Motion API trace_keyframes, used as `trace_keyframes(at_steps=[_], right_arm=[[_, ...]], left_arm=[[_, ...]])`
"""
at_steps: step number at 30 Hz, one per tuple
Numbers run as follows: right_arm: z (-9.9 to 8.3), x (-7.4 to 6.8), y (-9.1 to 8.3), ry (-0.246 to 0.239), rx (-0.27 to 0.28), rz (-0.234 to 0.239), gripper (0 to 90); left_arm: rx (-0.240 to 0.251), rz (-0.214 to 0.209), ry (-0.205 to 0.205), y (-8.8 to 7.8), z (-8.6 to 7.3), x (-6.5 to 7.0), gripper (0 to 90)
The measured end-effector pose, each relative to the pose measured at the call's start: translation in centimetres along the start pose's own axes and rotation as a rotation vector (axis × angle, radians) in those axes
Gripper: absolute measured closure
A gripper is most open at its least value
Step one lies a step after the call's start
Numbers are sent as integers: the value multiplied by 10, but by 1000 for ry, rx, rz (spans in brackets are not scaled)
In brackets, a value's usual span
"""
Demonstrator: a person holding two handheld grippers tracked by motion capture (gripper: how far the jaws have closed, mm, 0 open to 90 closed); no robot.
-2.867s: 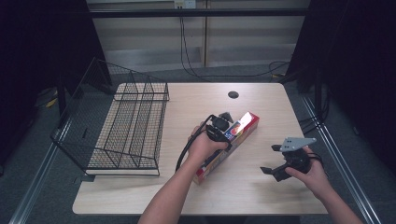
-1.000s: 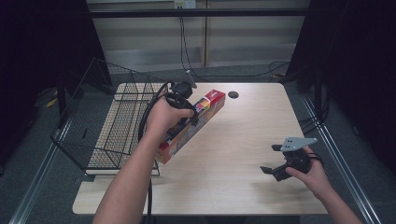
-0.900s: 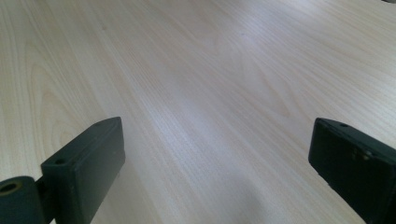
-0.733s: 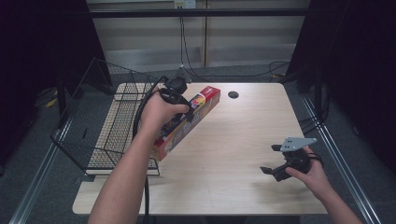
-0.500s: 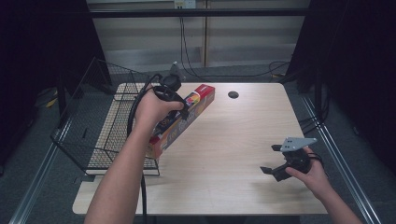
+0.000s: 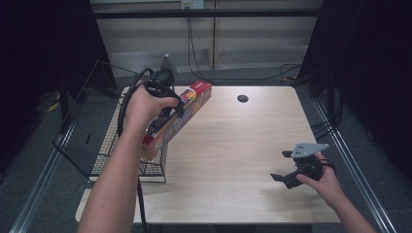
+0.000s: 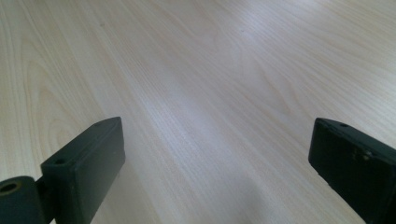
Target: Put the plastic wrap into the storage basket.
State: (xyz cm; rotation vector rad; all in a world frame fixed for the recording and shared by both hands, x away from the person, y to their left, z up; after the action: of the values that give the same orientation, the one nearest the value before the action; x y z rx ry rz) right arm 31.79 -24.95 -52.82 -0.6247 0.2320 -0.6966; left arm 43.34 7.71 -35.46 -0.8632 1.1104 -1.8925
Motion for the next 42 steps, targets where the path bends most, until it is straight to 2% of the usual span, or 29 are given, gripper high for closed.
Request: trace_keyframes(at_steps=[2,3,4,7,11,14,15,18,23,25,26,27,30,37,40,42], right_arm=[[0,-1,1,0,-2,5,35],[-1,-1,1,-1,-3,5,35],[-1,-1,1,-3,-4,2,35],[-1,-2,1,-4,-7,3,35],[-1,-1,1,0,-5,5,35],[-1,-1,1,0,-5,4,35],[-1,-1,1,-2,-5,1,35],[-1,-2,1,-4,-7,0,35],[-1,-2,2,-8,-8,4,35],[-2,-2,3,-5,-10,-1,35],[-2,-2,3,-5,-11,0,35],[-2,-2,3,-6,-13,0,35],[-2,-2,4,-7,-12,1,35],[-2,-2,4,-7,-11,6,35],[-2,-2,4,-6,-12,2,35],[-2,-2,4,-8,-11,3,35]], left_arm=[[-8,5,6,-3,-1,-2,461],[0,15,-6,-6,0,-5,461],[-17,19,2,-9,-2,-7,461],[6,29,-16,-14,-2,-13,461],[9,42,-29,-21,-4,-21,461],[3,56,-21,-27,-5,-27,461],[5,59,-36,-28,-6,-27,461],[15,58,-44,-29,-6,-30,461],[3,60,-52,-35,-9,-37,461],[16,67,-64,-37,-8,-40,461],[7,63,-53,-39,-9,-42,462],[16,65,-73,-40,-9,-43,461],[13,80,-73,-43,-10,-48,462],[19,89,-98,-50,-12,-56,462],[18,93,-96,-52,-13,-58,462],[21,100,-112,-54,-14,-61,462]])
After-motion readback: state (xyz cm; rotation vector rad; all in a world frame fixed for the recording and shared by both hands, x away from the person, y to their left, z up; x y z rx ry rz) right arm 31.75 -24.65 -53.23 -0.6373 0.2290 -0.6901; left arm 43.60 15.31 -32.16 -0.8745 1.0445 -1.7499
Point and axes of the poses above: each handheld gripper's, and its own axes: y roughly forward along the jaws, z roughly out of its top, x roughly to its right, the point moved 10 cm from there along y, roughly forward along the jaws, and after that the axes turned 4 degrees about x, right-handed, at the moved point
